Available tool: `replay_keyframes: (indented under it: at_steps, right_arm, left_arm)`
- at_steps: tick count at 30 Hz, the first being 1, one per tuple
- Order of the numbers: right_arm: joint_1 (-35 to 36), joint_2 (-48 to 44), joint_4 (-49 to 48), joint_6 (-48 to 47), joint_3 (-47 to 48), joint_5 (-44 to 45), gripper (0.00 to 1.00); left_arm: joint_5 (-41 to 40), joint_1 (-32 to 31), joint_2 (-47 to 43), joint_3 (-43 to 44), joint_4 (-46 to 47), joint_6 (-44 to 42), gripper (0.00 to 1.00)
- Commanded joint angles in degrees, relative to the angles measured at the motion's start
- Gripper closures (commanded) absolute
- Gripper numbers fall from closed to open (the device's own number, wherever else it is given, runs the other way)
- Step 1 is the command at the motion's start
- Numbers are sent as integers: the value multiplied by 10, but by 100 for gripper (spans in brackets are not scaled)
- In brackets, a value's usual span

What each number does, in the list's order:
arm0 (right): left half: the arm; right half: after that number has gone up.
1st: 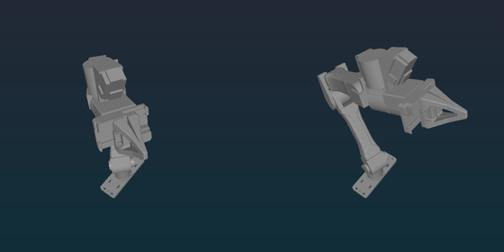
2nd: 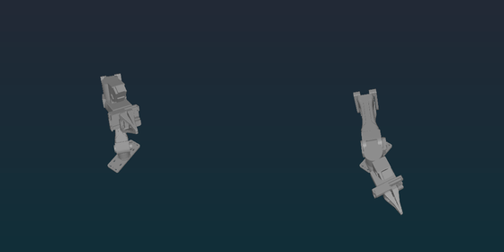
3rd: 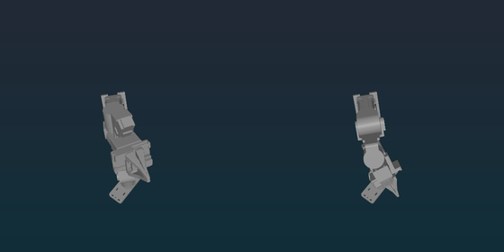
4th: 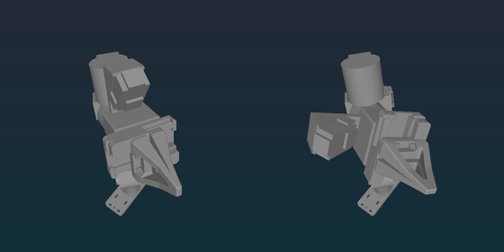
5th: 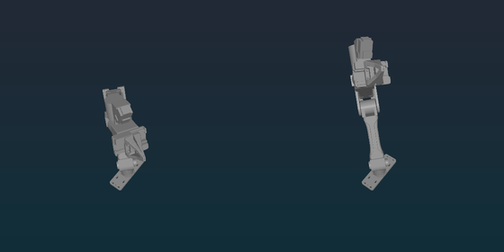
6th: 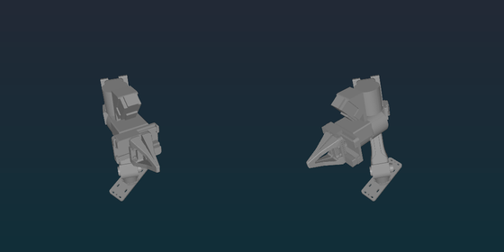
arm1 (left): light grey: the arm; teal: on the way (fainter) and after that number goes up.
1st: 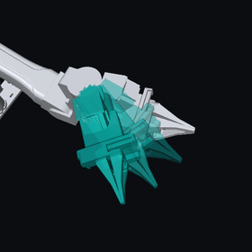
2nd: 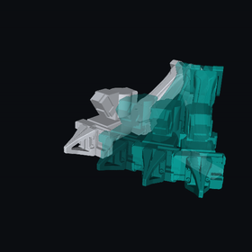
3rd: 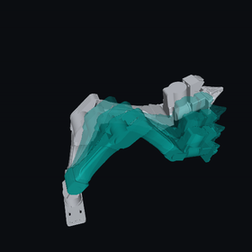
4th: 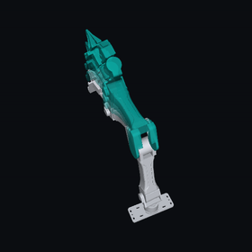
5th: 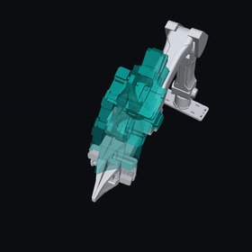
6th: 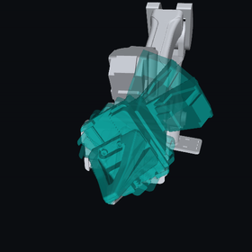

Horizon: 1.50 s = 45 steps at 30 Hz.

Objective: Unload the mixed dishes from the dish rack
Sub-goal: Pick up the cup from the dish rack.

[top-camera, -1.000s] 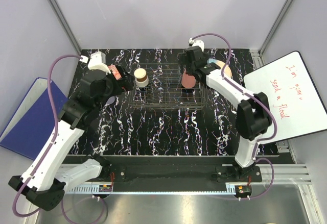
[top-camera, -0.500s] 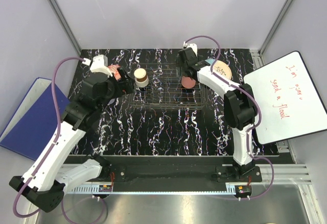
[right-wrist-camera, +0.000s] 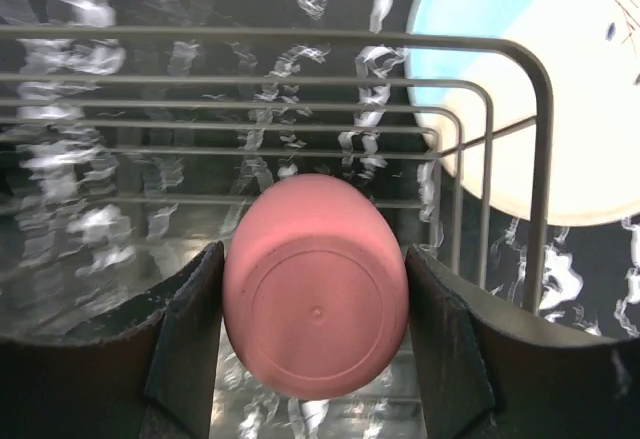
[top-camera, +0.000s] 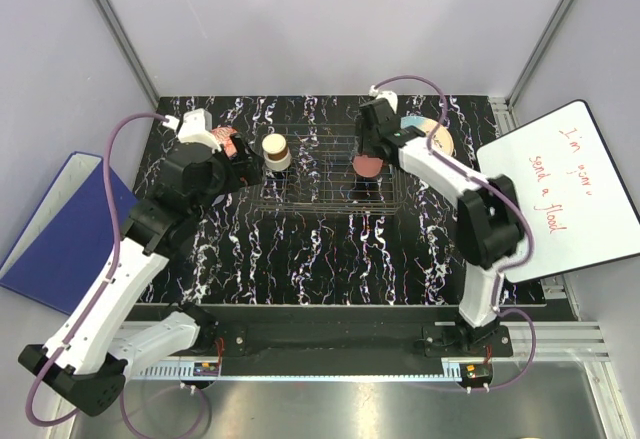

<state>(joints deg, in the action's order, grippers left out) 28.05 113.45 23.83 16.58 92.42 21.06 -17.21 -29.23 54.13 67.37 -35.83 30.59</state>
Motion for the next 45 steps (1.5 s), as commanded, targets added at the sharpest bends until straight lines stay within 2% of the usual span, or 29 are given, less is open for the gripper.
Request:
replay_keyframes:
  at_steps: [1,3,5,6,7,8,9,10,12,14,15,21,27,39,44,45]
  right_arm:
    - [-3,-209,-119,45,-86,-112,100]
    - [-4,-294,-172,85,-154,-138,100]
    - [-22,-325,-168,131,-174,-171,100]
    - [-70,-341,-172,196,-195,-208,100]
    - [-91,-350,-191,228,-214,-313,100]
    - [-111,-361,-224,256,-238,-361,100]
    - [-129,-392,-357,323,-314,-403,100]
    - [-134,-406,-423,359,-351,-460,100]
    - [-135,-422,-547,438,-411,-513,100]
    - [-134,-422,-597,480,-433,-539,100]
    - [-134,-423,-656,514,-458,-551,100]
    - [-122,-436,-806,586,-507,-581,100]
    - [-83,-471,-722,519,-499,-564,100]
    - [9,-433,-676,461,-465,-528,100]
    - [22,-410,-680,457,-451,-525,100]
    - [23,-412,-681,455,-453,-518,100]
  left_arm:
    - [-5,-2,13,11,40,-9,1]
    - [8,-2,19,16,45,-11,1]
    - [38,-2,26,18,59,-10,1]
    - [56,-1,26,16,67,-8,1]
    - [78,-1,26,8,94,-6,1]
    - [129,0,24,1,111,0,1]
    - [160,1,15,-8,135,4,1]
    - [190,1,9,-33,191,10,1]
    - [289,8,-5,-73,259,39,1]
    - [369,11,-6,-90,355,77,1]
    - [390,12,1,-97,404,89,1]
    - [486,11,43,-116,545,174,1]
    - [492,6,77,-135,576,201,2]
    - [499,-14,87,-144,611,214,4]
    - [509,-33,84,-146,617,214,16]
    - [509,-35,82,-145,610,212,15]
